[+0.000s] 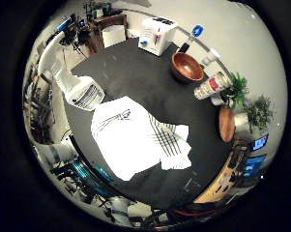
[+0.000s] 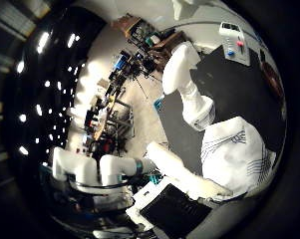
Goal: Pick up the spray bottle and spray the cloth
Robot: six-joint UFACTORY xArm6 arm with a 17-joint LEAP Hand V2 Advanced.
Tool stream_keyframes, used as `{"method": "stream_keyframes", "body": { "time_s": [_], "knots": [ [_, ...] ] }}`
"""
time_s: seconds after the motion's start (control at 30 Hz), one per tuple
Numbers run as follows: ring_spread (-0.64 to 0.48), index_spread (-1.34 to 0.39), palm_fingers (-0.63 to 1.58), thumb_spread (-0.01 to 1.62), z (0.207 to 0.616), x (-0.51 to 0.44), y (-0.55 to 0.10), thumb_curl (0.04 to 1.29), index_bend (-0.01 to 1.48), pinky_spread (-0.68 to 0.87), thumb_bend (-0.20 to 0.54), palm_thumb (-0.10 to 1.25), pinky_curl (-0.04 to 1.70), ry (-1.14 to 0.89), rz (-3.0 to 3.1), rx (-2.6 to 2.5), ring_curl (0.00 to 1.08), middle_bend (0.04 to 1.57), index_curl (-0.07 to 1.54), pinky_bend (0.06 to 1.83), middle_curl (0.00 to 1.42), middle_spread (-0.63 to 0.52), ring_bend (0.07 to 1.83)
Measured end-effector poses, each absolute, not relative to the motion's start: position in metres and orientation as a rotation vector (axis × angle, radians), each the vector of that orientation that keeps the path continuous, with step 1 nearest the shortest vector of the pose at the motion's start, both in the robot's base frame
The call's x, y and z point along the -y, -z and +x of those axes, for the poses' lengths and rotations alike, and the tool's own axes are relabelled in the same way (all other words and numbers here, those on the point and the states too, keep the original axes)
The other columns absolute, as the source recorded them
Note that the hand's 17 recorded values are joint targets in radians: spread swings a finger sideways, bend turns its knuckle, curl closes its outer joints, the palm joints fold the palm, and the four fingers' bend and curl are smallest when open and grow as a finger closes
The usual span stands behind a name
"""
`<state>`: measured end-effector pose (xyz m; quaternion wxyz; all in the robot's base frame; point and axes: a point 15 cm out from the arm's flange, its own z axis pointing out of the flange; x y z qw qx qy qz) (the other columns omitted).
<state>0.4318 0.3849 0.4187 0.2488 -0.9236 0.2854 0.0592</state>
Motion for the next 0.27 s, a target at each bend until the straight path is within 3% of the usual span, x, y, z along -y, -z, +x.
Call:
{"method": "stream_keyframes", "body": {
  "time_s": [0.27],
  "knots": [
    [0.28,-0.49,0.30,0.98,0.429,-0.363,-0.409,0.44,0.24,0.65,-0.029,0.52,0.17,-0.043,-2.428,-0.837,0.20,0.17,0.36,0.61,0.27,-0.05,0.21]
  ]
}}
